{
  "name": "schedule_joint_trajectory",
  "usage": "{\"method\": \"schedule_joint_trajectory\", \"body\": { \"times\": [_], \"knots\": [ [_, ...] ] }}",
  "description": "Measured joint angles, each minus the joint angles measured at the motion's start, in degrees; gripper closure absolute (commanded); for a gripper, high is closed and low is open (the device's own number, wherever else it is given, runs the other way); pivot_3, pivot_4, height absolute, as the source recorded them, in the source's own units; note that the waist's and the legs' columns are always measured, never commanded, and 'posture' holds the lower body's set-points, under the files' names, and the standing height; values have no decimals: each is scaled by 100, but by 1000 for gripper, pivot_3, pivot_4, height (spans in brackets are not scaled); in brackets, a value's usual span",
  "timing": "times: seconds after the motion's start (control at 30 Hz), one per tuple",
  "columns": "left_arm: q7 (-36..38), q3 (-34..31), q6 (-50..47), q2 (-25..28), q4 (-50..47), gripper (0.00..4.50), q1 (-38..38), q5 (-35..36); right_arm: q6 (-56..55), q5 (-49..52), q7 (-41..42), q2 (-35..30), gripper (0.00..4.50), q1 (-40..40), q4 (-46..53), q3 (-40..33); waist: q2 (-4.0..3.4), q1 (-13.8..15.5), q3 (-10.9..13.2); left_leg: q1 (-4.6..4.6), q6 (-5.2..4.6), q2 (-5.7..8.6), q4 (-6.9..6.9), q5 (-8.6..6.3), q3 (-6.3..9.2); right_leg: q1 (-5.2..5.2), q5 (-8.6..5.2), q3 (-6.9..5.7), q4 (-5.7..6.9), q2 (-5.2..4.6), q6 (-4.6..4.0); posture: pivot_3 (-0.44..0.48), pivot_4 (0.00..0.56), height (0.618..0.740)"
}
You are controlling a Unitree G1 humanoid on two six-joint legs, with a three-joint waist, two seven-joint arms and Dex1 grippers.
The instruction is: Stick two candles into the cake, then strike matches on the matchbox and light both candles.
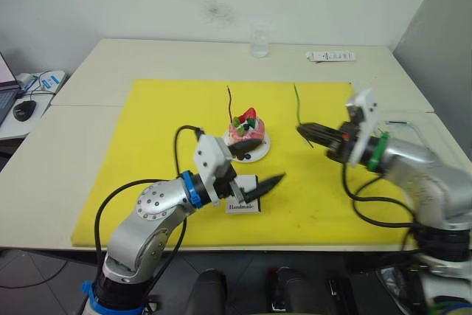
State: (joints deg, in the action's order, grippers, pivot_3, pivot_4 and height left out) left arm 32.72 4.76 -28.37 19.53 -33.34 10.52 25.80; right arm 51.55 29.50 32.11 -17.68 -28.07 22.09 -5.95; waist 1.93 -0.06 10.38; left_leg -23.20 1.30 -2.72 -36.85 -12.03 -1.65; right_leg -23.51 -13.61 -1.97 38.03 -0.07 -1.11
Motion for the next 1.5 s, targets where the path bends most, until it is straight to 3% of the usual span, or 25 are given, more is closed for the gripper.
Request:
{"method": "schedule_joint_trajectory", "body": {
  "times": [0.17,0.53,0.97,1.5],
  "knots": [
    [-676,-316,2,1,-40,17,-164,-303,-1642,-797,-693,821,4483,23,-546,482,0,7,-1,-6,0,1,-6,0,-16,0,5,16,-7,-10,11,0,150,740],
    [-646,-279,-1,163,-52,17,-294,-302,-3956,-1704,-1191,1644,4483,21,-2146,873,0,-5,-1,7,0,-2,-1,0,-18,0,12,26,-2,-7,17,0,150,740],
    [-554,-290,-24,235,-46,17,-225,-249,-4670,-1740,-1208,1896,4483,-234,-3119,938,-2,-10,1,9,0,-5,6,0,-21,-3,10,35,-4,-9,12,0,150,740],
    [-564,-288,-149,429,-62,17,-425,-193,-4732,-1707,-1242,1939,4483,-353,-3366,911,-2,-12,1,9,0,-9,28,0,-47,-26,10,70,-7,-10,13,0,150,740]
  ]
}}
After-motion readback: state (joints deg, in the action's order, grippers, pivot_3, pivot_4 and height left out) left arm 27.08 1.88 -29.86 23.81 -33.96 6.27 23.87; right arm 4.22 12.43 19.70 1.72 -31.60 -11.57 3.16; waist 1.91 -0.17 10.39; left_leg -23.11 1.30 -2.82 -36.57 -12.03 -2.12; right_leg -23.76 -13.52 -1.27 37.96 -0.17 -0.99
